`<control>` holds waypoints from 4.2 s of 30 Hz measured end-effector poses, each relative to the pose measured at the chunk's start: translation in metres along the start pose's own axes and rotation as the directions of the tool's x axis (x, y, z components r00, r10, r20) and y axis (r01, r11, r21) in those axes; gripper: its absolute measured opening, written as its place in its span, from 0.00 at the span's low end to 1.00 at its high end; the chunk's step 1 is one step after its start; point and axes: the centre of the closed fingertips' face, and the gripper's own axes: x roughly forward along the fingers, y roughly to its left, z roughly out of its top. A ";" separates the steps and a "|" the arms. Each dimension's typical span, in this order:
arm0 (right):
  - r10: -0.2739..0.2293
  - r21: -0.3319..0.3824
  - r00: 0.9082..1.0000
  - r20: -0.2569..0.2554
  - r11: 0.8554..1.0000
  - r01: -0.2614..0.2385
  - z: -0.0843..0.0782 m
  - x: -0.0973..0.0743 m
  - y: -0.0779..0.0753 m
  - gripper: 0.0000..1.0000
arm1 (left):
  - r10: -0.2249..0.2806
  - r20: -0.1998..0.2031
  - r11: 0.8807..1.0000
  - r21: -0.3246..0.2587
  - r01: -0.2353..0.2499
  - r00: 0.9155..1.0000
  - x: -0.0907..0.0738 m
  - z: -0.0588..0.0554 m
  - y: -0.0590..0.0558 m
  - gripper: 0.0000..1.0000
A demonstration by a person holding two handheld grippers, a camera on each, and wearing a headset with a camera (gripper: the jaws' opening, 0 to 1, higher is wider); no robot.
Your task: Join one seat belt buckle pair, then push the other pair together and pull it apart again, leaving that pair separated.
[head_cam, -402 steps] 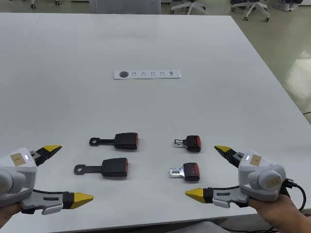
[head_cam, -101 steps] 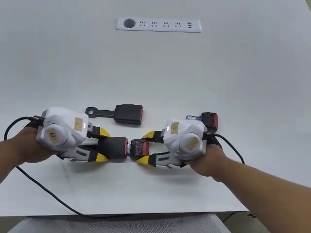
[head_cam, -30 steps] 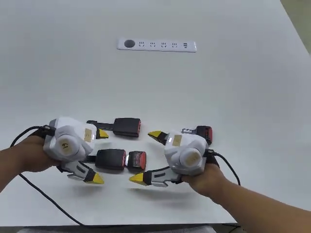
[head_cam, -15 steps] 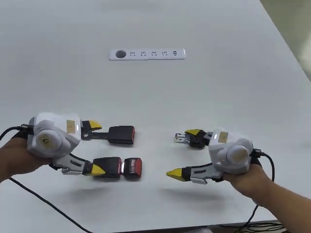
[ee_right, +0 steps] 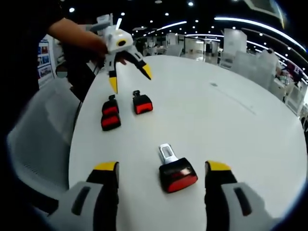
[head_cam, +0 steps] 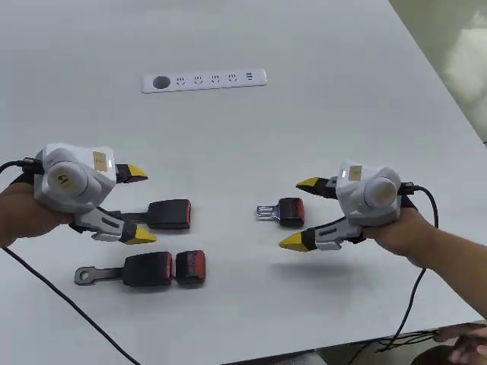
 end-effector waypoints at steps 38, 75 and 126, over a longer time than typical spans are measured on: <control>0.150 -0.055 0.989 -0.015 0.987 -0.151 -0.021 0.021 -0.013 0.36 | -0.113 -0.026 0.992 0.052 0.115 0.993 0.041 -0.028 0.004 0.33; 0.207 -0.025 0.969 0.131 0.978 -0.206 0.011 0.051 -0.005 0.35 | -0.125 -0.040 0.991 0.036 0.126 0.991 0.044 -0.029 0.002 0.32; 0.246 -0.097 0.968 0.042 0.966 -0.241 0.068 0.120 0.024 0.35 | -0.128 -0.072 0.989 0.063 0.132 0.989 0.045 -0.029 0.000 0.32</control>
